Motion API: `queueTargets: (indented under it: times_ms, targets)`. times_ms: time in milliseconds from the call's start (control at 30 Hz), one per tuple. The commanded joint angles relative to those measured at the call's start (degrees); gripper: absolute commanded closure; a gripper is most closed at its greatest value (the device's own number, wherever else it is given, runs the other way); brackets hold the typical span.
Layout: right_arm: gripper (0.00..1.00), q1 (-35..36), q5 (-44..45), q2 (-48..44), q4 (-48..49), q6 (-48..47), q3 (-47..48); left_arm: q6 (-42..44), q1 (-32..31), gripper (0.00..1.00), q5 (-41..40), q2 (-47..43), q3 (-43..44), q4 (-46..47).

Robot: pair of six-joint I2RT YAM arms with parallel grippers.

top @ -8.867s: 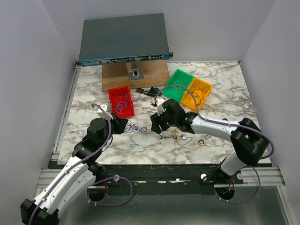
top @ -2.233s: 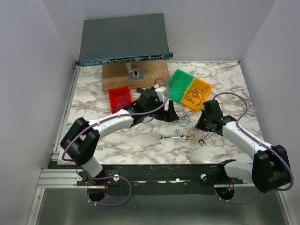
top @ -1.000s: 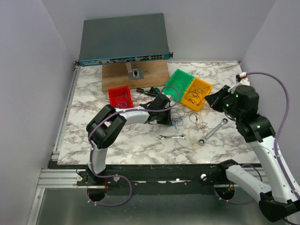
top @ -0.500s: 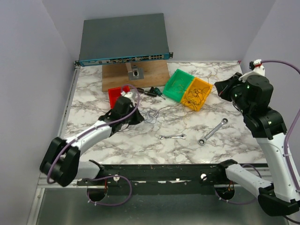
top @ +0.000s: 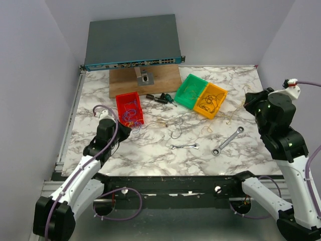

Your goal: Untangle the cables

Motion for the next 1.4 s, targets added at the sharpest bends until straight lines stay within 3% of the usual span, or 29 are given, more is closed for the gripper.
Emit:
queueTargets:
  times_ms: [0,267,400,567,833,1067,1367]
  targets:
    - [0.99,0.0,-14.1,2.6,4.6,-5.3,-1.1,1.5,0.1,1.0,5.5,-5.9,-1.7,4.9]
    - [0.99,0.0,-23.7,6.4,7.9,-7.8,5.0,5.9,-1.0,1.0,10.4,-12.8,-0.8,3.4]
    - [0.99,-0.1,-33.7,9.6,7.8,-7.9,6.5,7.8,-2.6,1.0,10.5,-14.8,0.1,1.3]
    - [0.99,0.0,-43.6,12.6,14.5,-5.8,4.1,11.2,-6.9,1.0,11.7,-13.8,1.1,3.0]
    - [0.99,0.0,-43.6,23.0,16.9,-4.2,22.1,12.8,-15.1,1.0,6.5,-9.0,2.3,4.6]
    - [0.99,-0.1,-42.9,31.9,17.9,-2.4,36.3,13.9,-16.3,1.0,6.9,-6.5,2.8,5.8]
    - [0.99,-0.1,-39.8,39.2,29.9,-1.5,39.8,15.3,-16.6,1.0,7.8,-6.0,3.2,5.6]
